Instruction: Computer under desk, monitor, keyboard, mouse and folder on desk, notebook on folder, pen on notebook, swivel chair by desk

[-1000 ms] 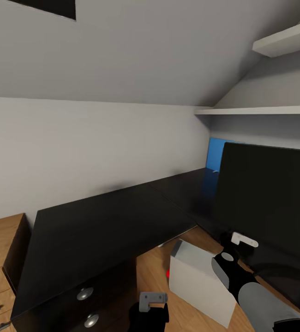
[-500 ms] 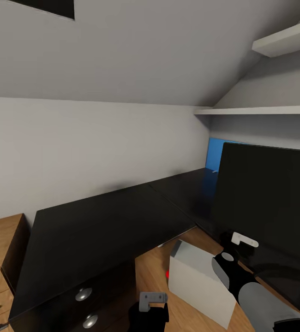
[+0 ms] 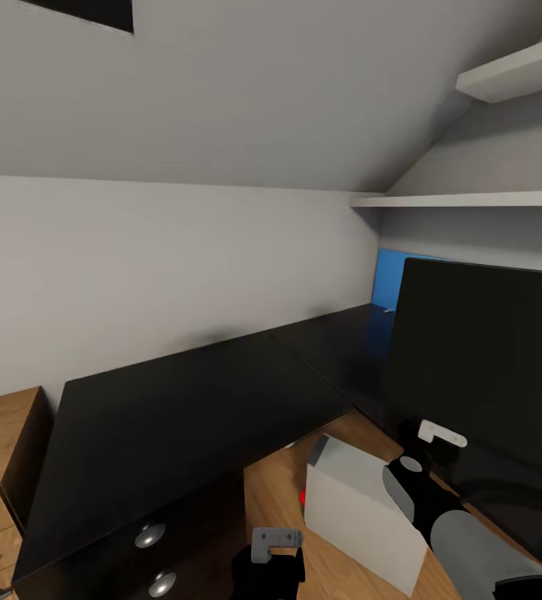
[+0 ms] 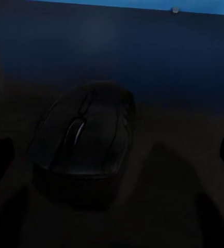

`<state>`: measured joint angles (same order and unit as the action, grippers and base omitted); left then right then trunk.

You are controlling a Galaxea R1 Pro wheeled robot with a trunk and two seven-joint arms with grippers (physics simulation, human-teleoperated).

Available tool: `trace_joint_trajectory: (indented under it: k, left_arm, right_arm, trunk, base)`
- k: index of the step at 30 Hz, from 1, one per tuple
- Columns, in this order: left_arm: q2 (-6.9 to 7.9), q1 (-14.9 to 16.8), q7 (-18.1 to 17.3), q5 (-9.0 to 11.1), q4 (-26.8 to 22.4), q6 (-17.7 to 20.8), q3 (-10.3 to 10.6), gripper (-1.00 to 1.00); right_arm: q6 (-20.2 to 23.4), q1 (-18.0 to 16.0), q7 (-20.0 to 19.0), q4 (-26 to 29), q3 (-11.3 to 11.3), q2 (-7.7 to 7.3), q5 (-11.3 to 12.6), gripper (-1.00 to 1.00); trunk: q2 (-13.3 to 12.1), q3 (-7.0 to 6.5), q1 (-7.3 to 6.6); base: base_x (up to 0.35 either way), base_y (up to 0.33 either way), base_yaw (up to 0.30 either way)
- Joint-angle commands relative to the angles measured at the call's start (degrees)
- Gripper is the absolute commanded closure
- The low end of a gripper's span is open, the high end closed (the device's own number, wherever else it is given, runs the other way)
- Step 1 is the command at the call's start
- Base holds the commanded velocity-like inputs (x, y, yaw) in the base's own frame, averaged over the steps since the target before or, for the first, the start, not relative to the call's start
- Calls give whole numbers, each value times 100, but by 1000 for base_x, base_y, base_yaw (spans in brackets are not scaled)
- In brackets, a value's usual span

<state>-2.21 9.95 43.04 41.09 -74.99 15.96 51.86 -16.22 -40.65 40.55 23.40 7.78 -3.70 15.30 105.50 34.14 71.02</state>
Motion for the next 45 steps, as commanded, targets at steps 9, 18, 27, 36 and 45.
trace_joint_trajectory:
  k: [9, 18, 27, 36, 45]
  left_arm:
    - [1, 6, 38, 30, -7, 21, 12, -100]
    - [1, 6, 38, 32, -7, 21, 17, -100]
    - [1, 6, 38, 34, -7, 21, 17, -100]
    - [0, 6, 40, 31, -7, 21, 17, -100]
    - [5, 6, 58, 25, -7, 21, 199, -100]
  right_arm:
    - [-30, -5, 23, -2, 48, -5, 60, -100]
    - [-30, -5, 23, 1, 48, 1, 60, -100]
    - [-30, -5, 23, 4, 48, 1, 60, -100]
    - [-30, -5, 23, 2, 48, -1, 60, -100]
    - [-30, -5, 23, 0, 48, -2, 60, -100]
  trunk:
    - [3, 6, 0]
    - [3, 6, 0]
    - [3, 6, 0]
    - [3, 6, 0]
    - [3, 6, 0]
  base:
    - [12, 0, 0]
    - [1, 0, 0]
    - [37, 0, 0]
    - [4, 0, 0]
    - [45, 0, 0]
